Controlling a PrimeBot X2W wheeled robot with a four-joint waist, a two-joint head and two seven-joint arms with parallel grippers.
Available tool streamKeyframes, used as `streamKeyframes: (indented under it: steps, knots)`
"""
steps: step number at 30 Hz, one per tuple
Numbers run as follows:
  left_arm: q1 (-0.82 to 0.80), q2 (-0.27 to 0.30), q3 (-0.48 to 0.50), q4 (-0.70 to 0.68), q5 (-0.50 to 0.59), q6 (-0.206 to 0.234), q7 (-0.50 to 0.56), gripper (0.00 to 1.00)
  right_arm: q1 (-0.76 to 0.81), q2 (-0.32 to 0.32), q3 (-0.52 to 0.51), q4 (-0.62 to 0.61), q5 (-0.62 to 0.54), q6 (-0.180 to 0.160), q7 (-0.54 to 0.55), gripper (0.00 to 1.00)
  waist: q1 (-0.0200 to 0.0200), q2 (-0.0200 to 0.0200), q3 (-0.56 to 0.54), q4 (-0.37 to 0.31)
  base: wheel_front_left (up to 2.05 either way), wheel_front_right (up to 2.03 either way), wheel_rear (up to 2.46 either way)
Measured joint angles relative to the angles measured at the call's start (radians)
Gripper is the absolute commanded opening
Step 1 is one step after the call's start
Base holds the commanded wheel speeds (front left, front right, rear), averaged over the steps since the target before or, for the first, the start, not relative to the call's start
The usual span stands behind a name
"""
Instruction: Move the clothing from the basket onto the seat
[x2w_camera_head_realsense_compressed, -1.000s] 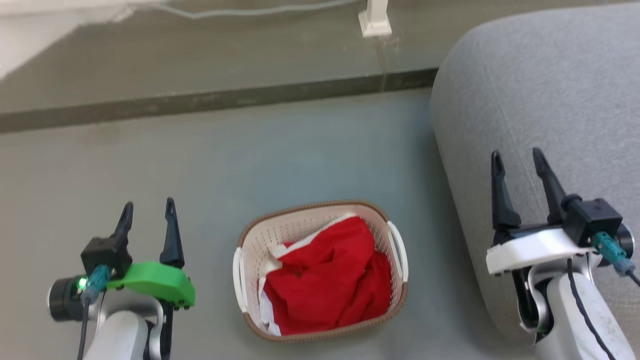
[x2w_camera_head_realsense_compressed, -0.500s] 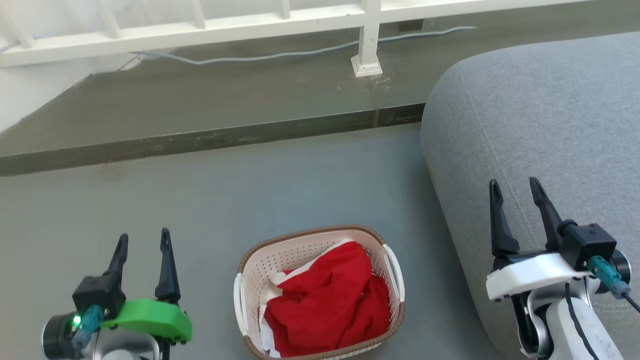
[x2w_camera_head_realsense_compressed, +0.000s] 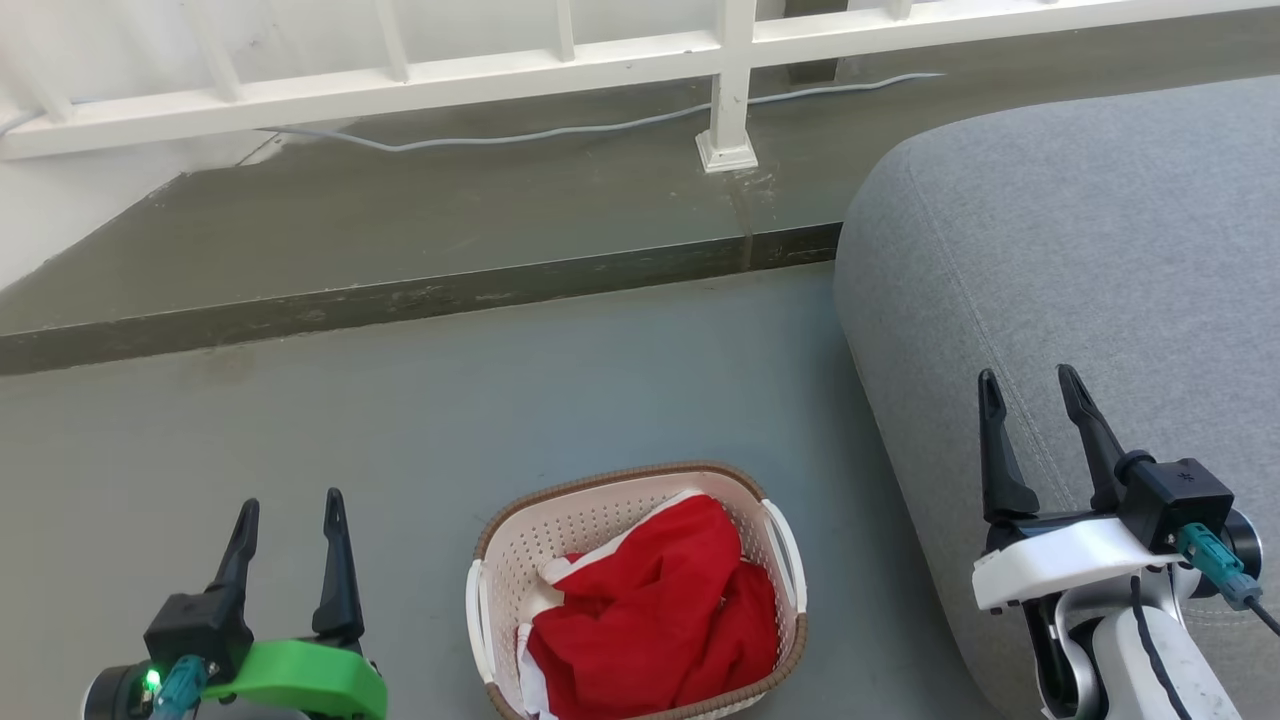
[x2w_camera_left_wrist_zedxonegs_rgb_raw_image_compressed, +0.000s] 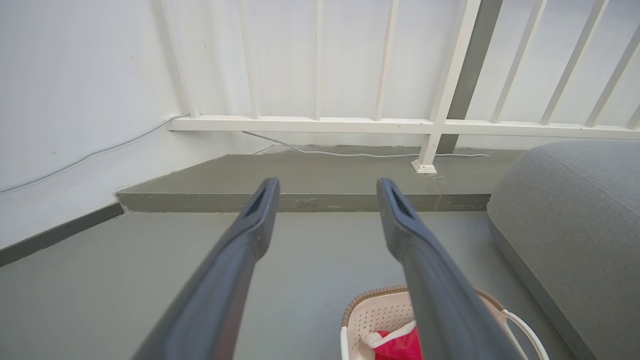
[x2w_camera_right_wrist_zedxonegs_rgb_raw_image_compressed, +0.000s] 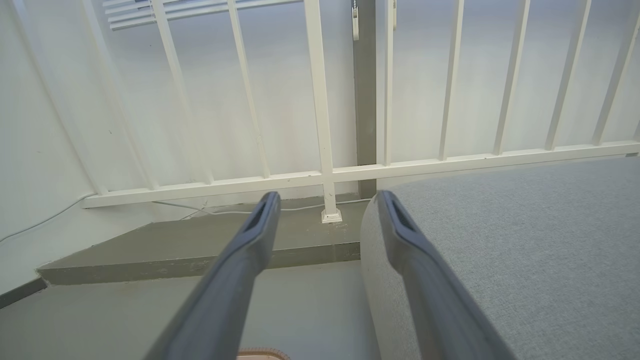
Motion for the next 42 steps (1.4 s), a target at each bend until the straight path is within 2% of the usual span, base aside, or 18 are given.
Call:
streamKeyframes:
  steps: [13,30,36,42]
  knots:
    - [0.041,-0.001,0.019,-0.072,0.016,0.000,0.019,1.00,0.001,0.000,-0.002,-0.027,0.000,0.000,0.000,1.00,0.0000,0.0000,0.019,-0.002,0.00,0.00,0.00]
    - [0.035,0.006,0.015,-0.151,0.064,0.000,0.071,1.00,-0.025,-0.001,-0.013,-0.079,0.000,0.000,0.000,1.00,0.0000,0.0000,0.115,0.000,0.00,0.00,0.00]
    - [-0.042,0.020,-0.020,-0.145,0.080,-0.002,0.113,1.00,-0.092,-0.001,-0.020,-0.114,0.003,0.003,0.000,1.00,0.0001,0.0000,0.180,-0.003,0.00,0.00,0.00]
    - [-0.151,0.027,-0.082,-0.103,0.131,-0.033,0.159,1.00,-0.152,-0.005,-0.042,-0.132,0.007,0.002,0.000,1.00,0.0001,0.0000,0.257,-0.006,0.00,0.00,0.00]
